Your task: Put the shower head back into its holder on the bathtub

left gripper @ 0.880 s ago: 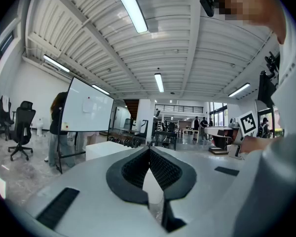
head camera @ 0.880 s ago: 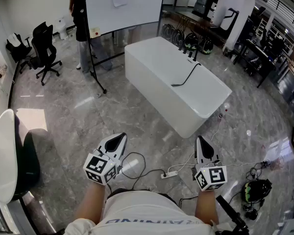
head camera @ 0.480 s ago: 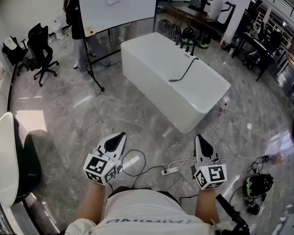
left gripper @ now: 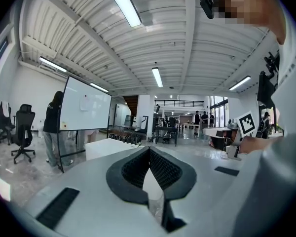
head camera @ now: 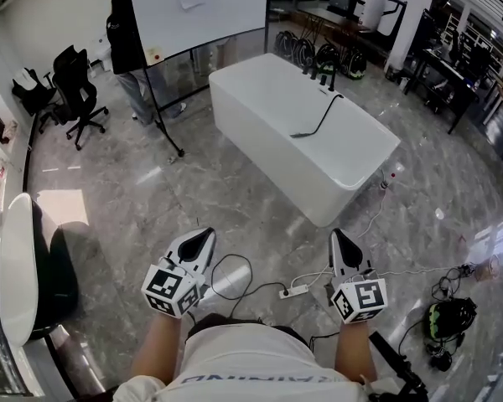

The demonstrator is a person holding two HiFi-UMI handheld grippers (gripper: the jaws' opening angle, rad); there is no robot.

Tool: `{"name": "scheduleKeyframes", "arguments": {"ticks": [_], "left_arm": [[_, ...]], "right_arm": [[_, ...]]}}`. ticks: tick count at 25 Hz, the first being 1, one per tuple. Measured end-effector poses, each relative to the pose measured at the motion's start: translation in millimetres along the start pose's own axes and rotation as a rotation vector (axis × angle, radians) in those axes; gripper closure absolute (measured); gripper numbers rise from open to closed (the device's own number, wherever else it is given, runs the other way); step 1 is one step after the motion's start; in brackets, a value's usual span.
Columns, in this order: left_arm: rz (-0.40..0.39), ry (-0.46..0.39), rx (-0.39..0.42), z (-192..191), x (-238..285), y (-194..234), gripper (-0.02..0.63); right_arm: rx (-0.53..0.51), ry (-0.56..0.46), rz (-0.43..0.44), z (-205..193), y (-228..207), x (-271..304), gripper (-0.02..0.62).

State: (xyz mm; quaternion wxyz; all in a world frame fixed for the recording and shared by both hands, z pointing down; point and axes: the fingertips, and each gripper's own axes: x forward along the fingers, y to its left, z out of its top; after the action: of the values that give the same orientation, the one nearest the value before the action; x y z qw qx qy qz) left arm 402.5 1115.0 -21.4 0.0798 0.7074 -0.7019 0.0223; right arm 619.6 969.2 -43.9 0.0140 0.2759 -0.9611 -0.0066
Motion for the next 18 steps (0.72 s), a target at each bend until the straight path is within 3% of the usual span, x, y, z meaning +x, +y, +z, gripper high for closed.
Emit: {"name": "scheduleKeyframes", "arguments": {"ticks": [6,11,18], "left_arm": [[0.029,0.025,0.027,-3,2,-33,0.588],[0.058,0.021,0.021,-3,7,-34,0.588],[-0.023,0.021,0.028,1,50,-31,0.588]], "right_arm": [[0.073,0.031,0.046,-28,-22,-14,0.584],[0.095,0.026,0.062,-33,-31,-15,0.583],[0.091,0.046,0.017,-35,-54,5,0.583]]}}
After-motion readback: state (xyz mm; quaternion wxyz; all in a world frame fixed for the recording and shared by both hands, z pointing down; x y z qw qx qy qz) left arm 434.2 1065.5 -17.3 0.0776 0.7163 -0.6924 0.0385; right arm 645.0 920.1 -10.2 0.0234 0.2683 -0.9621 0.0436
